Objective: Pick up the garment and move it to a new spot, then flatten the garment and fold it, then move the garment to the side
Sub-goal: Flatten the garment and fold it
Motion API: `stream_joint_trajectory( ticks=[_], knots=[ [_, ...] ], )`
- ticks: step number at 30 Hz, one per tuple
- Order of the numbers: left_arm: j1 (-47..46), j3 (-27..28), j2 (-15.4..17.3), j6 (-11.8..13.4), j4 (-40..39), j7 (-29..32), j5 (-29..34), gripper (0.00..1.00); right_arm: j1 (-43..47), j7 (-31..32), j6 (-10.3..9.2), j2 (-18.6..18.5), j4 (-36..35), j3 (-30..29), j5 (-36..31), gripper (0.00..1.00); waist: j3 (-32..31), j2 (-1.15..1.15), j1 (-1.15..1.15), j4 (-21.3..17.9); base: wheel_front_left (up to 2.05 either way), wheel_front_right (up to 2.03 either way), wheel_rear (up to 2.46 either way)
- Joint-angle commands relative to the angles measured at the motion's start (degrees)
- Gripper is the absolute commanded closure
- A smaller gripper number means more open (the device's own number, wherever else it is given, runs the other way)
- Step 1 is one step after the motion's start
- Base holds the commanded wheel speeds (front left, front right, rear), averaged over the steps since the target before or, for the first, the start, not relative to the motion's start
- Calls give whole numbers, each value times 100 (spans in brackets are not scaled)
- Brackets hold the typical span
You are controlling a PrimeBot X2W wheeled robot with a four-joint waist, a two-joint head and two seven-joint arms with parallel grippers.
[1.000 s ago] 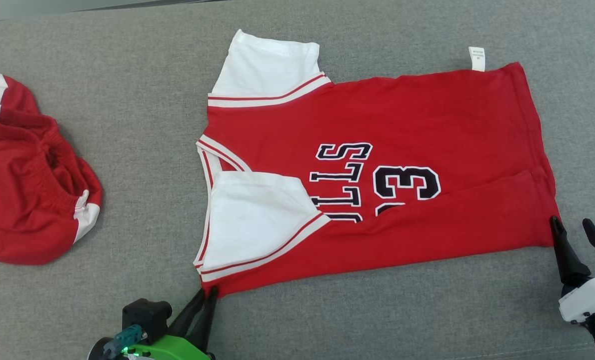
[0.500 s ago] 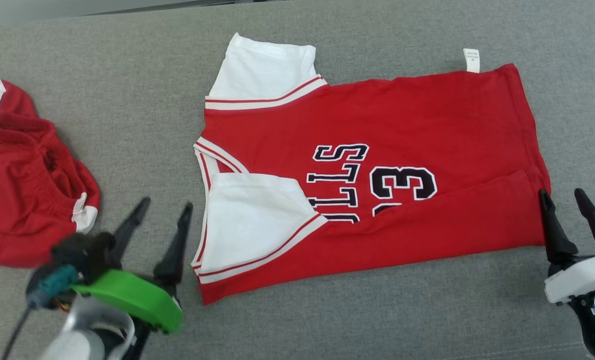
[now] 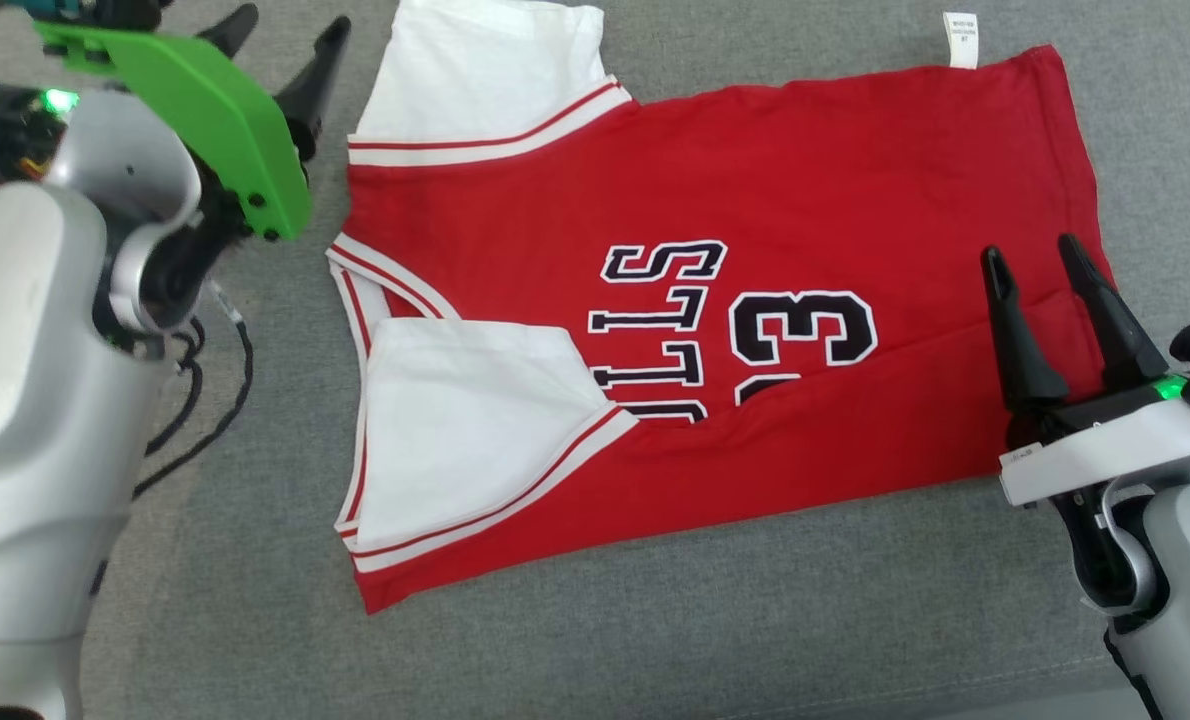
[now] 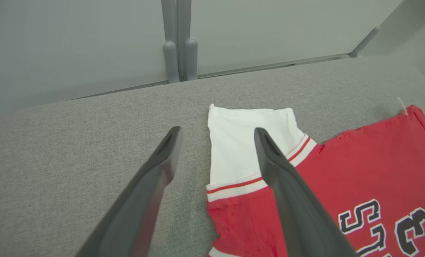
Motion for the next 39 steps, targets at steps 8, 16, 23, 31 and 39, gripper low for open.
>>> stream_joint_trajectory(
  ticks=[8,16,23,31,39],
  knots=[
    [-1574,-189,261,-166,1223,1104,151,0,-422,-76,-11,150,-214,241,238,0,1072,0,0,-888,0,0,0],
    [-2044,-331,425,-297,1724,1421,280,0,-418,-78,-11,256,-470,197,435,0,1312,0,0,-1216,0,0,0],
    [-2195,-538,628,-373,1889,1410,535,0,-429,-76,-11,308,-603,290,551,0,1354,0,0,-1357,0,0,0],
    [-2324,-749,787,-421,2039,1477,731,0,-445,-77,-11,342,-552,298,505,0,1357,0,0,-1425,0,0,0],
    [-2418,-756,863,-431,2155,1527,691,83,-474,-77,-11,299,-528,348,480,0,1291,0,0,-1478,0,0,0]
  ],
)
